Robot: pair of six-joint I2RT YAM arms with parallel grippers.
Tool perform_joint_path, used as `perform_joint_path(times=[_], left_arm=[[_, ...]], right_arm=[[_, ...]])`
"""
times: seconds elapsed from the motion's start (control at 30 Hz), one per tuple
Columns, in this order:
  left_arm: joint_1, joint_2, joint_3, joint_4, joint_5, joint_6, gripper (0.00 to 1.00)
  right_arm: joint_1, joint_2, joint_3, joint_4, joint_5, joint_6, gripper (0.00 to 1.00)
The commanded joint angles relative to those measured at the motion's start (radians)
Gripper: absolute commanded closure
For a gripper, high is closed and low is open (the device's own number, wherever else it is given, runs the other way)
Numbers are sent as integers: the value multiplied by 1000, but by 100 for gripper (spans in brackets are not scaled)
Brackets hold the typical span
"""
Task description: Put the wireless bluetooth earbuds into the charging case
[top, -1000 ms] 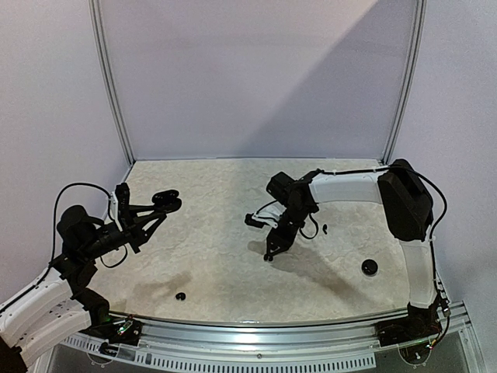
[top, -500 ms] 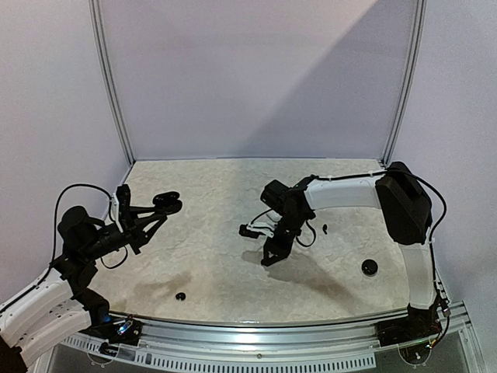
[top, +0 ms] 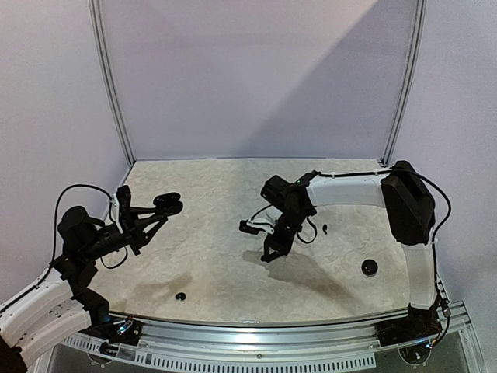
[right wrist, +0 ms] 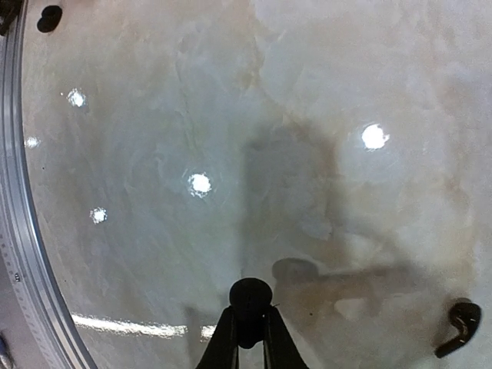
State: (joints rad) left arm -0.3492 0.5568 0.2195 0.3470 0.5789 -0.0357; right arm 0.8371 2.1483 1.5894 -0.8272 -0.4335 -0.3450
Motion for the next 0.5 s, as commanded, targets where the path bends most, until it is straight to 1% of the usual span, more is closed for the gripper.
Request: perform_joint_path(times=[0.0,0.1,0.23,0.33,0.4,0.47], left_arm=[[6,14,2,30,90,62,100],[-5,63,39,63,207,139,100],[-41,168,98,97,287,179,100],[-82,256,130,130,306,188,100],[-113,319,143,181,312,200,100],[-152,373,158,216,317,248,100]], right_arm=[[3,-141,76,-7,53,-27,97],[3,-244,90,32,73,-87,98],[13,-377,84,88,47,-176,99],[44,-444,93,95,47,-246,99],[69,-469,103,96,50,-282,99],[90,-483,112,98,46,-312,100]])
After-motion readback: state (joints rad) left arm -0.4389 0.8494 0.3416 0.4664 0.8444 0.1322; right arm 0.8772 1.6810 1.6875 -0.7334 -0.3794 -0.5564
